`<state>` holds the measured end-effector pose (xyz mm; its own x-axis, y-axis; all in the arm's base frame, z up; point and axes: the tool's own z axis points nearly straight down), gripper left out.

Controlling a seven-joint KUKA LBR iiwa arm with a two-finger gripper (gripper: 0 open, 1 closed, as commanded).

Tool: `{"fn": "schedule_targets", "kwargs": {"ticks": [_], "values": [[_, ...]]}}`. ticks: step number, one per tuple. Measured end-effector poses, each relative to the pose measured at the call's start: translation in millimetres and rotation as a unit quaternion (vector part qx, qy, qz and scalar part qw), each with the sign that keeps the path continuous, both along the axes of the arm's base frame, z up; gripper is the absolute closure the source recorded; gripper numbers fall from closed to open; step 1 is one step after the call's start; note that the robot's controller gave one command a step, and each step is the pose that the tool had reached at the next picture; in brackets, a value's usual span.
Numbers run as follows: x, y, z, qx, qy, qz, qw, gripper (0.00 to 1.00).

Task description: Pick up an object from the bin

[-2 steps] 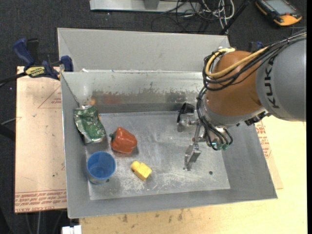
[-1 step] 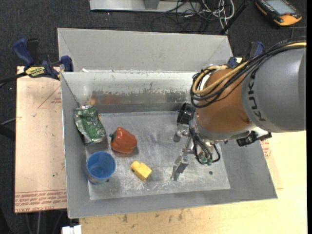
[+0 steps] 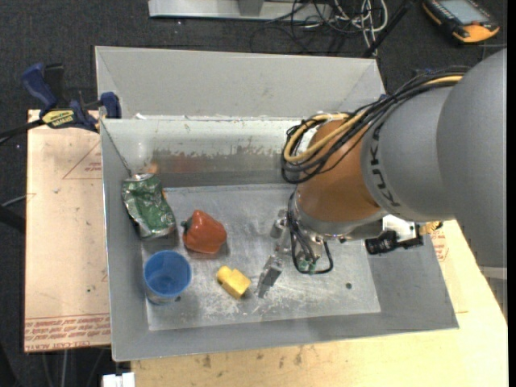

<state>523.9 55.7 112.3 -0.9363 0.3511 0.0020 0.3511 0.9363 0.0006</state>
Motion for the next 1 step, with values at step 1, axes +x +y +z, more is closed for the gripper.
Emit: {"fn": "schedule_targets", "kwargs": {"ticks": [1], "values": [[-37.6, 48.8, -19.1, 0.0, -0.0007, 0.236, 0.9719, 1.0]]}}
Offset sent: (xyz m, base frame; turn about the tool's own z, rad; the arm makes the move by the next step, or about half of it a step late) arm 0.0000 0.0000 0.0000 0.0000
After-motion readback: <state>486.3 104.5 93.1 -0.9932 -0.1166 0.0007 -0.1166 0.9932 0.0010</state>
